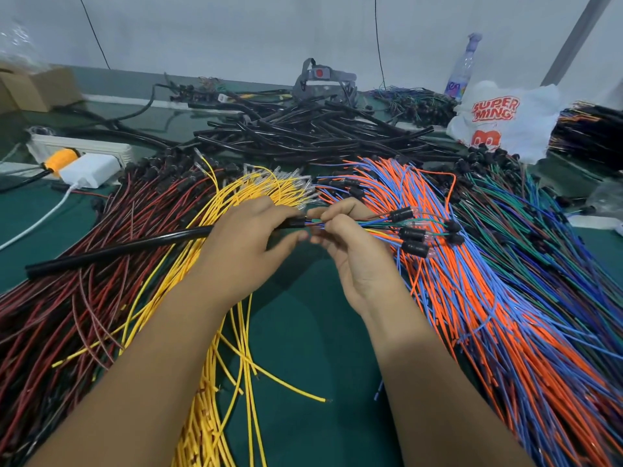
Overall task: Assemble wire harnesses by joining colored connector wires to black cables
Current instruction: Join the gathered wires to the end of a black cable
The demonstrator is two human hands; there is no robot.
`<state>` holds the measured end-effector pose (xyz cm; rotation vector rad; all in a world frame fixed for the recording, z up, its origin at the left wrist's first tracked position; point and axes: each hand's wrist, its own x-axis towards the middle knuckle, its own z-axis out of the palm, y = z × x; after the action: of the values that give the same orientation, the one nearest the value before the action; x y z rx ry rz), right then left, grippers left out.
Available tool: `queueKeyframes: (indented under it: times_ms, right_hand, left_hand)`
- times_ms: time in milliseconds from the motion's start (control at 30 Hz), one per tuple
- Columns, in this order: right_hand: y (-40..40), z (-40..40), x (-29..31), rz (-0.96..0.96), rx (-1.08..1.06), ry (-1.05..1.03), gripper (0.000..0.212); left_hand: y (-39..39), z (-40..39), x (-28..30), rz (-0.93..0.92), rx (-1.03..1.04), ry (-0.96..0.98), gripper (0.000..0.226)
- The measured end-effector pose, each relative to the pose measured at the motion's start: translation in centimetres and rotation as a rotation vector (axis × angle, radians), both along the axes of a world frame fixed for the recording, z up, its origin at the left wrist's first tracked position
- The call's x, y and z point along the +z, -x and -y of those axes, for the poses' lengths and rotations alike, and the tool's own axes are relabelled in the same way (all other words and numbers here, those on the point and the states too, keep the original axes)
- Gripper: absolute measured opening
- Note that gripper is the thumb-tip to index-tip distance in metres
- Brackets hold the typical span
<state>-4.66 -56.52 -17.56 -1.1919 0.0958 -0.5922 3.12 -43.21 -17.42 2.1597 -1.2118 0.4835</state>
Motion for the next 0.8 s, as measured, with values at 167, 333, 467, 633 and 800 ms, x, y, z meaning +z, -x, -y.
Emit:
queueKeyframes:
  times_ms: [167,333,467,633,800]
  right_hand:
    - [-0.3,-0.4,-0.1,-0.145,-0.09,0.14,0.031]
    - [-0.1,-0.6,0.1,-0.148,-0.007,0.021,0.019]
    - [-0.2,0.0,0.4,-0.098,-0.044,-0.317,0.01]
    - [-0.5,0.5,0.2,-0.146,-0.183,-0.412,0.009]
    - [-0.6,0.5,-0.2,-0.159,-0.243,-0.202,0.01]
  left_hand:
    - [0.4,0.1,-0.3,-0.068,-0.004,-0.003,0.014]
    - [0.3,0.4,-0.6,-0.222,-0.004,-0.004,0.012]
    - [0.1,0.3,-0.8,-0.322,0.006,0.016,0.014]
    - [0.1,0.3,-0.6,-0.329,0.075,-0.073,0.022]
    - [0.2,-0.1,-0.4,-0.316,0.083,-0.122,0.018]
